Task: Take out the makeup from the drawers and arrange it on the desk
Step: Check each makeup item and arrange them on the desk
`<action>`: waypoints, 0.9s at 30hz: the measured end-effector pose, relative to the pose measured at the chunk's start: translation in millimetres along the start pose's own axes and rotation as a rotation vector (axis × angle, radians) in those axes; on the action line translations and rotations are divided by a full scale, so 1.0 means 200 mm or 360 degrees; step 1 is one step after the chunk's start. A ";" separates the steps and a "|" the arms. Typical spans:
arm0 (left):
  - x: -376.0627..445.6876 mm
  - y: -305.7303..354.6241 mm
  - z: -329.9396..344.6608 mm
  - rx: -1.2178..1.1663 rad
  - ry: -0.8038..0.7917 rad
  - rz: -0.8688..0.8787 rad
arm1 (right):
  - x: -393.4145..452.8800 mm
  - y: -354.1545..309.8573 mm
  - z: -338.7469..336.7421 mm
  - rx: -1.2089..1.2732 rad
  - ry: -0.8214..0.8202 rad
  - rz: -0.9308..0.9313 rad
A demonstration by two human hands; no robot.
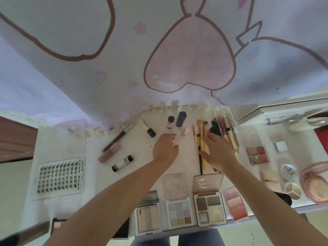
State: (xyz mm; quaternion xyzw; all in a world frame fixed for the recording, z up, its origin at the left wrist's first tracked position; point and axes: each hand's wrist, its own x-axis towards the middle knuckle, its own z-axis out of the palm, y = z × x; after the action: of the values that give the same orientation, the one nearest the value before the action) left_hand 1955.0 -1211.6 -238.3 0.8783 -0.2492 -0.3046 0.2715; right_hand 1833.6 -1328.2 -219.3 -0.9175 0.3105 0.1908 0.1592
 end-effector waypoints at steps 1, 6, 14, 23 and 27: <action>-0.03 -0.04 -0.03 0.0024 0.0005 0.0030 | -0.02 -0.02 -0.02 -0.0008 0.0007 -0.0016; -0.13 -0.25 -0.27 0.0288 0.0130 0.0129 | -0.04 -0.30 -0.06 0.0086 -0.0191 -0.0351; -0.36 -0.50 -0.51 0.0366 0.0310 0.0035 | 0.24 -0.86 0.10 0.0128 0.0105 0.0060; -0.43 -0.56 -0.62 0.0162 0.0365 0.0132 | 0.14 -0.84 -0.01 0.0469 0.0050 -0.0212; -0.44 -0.41 -0.60 -0.0232 0.0128 0.0338 | -0.10 -0.77 -0.18 0.1158 -0.0057 -0.0286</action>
State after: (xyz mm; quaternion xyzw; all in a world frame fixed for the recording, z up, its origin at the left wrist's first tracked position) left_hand 1997.4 -1059.9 -175.3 0.8363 -0.3070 -0.2560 0.3751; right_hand 1925.3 -1215.7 -151.1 -0.8211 0.2735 0.0693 0.4962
